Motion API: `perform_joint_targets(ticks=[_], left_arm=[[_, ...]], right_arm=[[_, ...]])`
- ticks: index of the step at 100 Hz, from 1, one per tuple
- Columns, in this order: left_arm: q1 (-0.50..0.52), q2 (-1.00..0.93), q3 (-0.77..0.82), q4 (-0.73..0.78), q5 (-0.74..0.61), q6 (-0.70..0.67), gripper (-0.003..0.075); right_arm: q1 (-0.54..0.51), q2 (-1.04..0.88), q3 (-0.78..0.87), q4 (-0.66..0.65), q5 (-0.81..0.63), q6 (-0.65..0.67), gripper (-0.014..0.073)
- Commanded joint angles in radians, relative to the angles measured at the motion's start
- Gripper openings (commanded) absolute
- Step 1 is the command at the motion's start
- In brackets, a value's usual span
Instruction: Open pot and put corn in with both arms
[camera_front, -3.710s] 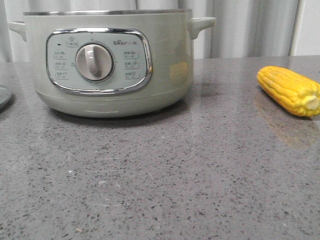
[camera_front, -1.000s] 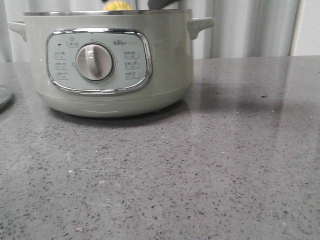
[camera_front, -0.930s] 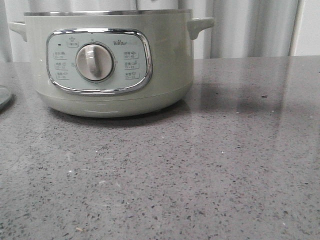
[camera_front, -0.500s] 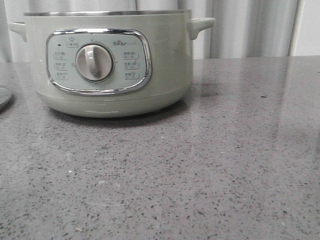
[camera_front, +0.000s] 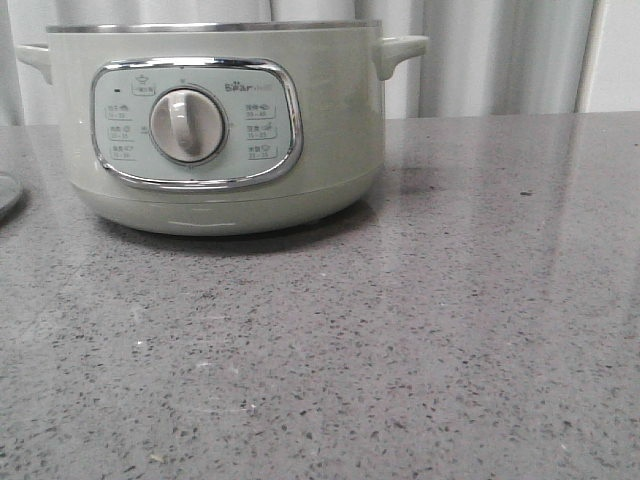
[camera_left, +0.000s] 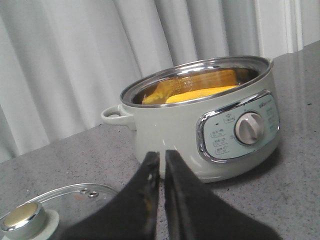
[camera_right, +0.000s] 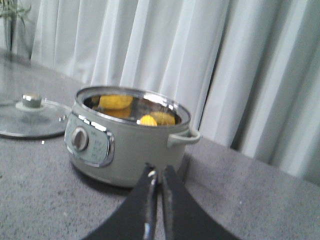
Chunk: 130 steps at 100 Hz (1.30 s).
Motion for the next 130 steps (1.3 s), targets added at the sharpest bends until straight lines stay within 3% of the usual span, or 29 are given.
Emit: perform_joint_targets(ticks=[1,58,64,71,82,89,100,116,130], left_arm=[[-0.009,0.016,-0.016,-0.039,-0.059,-0.002,-0.002],[-0.009,0.016,0.016,-0.042,-0.059,-0.002,-0.002],[-0.009,0.016,0.031,0.012,-0.141,0.008,-0.002],[-0.009,0.016,0.06,0.163,-0.269,-0.122,-0.002],[-0.009,0.016,0.149,0.58,-0.516,-0.634,-0.002],[-0.009,0.016,0.206,0.767,-0.609,-0.798,-0.002],[-0.009,0.016,0.251,0.799,-0.553,-0.819,-0.002],[-0.007,0.01,0.276,0.817,-0.321,-0.872,-0.002],[-0.007,-0.039,0.299,0.853,-0.215,-0.87,-0.002]], right_arm=[[-0.007,-0.003,-0.021,-0.01,-0.091,0.004,-0.0046],[-0.007,-0.003,-0.021,-0.01,-0.091,0.004,-0.0046],[-0.007,-0.003,-0.021,-0.01,-0.091,0.004,-0.0046],[-0.007,-0.003,-0.021,-0.01,-0.091,0.004,-0.0046],[-0.007,-0.003,-0.021,-0.01,-0.091,0.004,-0.0046],[-0.007,-0.003,-0.021,-0.01,-0.091,0.004,-0.0046],[-0.007,-0.003,-0.021,-0.01,-0.091,0.004,-0.0046],[-0.007,-0.003,-0.021,-0.01,-0.091,0.004,-0.0046],[-0.007,-0.003,-0.021,-0.01,-0.089,0.004,-0.0046]])
